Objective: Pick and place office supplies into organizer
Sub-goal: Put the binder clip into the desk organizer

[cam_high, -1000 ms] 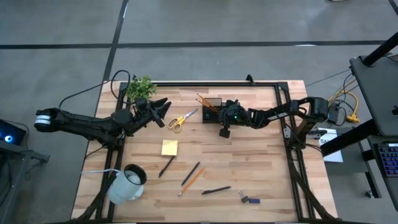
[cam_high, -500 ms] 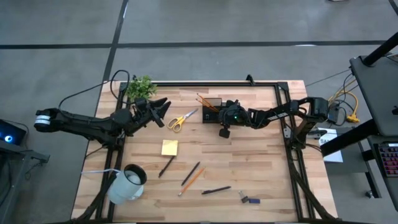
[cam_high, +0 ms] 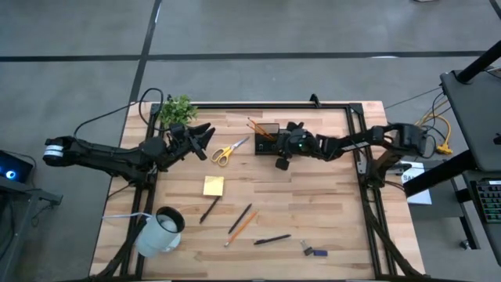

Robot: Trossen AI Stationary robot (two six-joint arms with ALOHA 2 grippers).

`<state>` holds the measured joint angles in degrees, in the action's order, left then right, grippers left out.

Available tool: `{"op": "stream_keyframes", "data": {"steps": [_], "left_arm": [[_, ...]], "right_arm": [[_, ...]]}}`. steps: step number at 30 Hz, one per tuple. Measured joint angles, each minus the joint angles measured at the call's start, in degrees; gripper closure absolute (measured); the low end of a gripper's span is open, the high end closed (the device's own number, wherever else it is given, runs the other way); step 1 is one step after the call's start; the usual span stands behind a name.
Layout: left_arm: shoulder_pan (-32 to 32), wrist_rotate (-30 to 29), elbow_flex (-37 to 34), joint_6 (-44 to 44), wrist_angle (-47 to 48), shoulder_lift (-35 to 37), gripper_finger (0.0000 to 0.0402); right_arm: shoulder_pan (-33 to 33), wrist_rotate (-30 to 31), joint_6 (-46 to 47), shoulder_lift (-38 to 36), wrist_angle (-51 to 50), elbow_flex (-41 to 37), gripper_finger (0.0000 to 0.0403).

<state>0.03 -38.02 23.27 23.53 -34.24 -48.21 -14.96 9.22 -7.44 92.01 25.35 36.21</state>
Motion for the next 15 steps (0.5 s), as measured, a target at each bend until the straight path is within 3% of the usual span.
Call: {"op": "stream_keyframes", "data": {"steps": [15], "left_arm": [[0.0,0.0,0.0,0.0,0.1,0.0,0.0244]], "right_arm": [[1.1,0.0,14.8,-11.7,-2.8,0.1,0.0265]]}}
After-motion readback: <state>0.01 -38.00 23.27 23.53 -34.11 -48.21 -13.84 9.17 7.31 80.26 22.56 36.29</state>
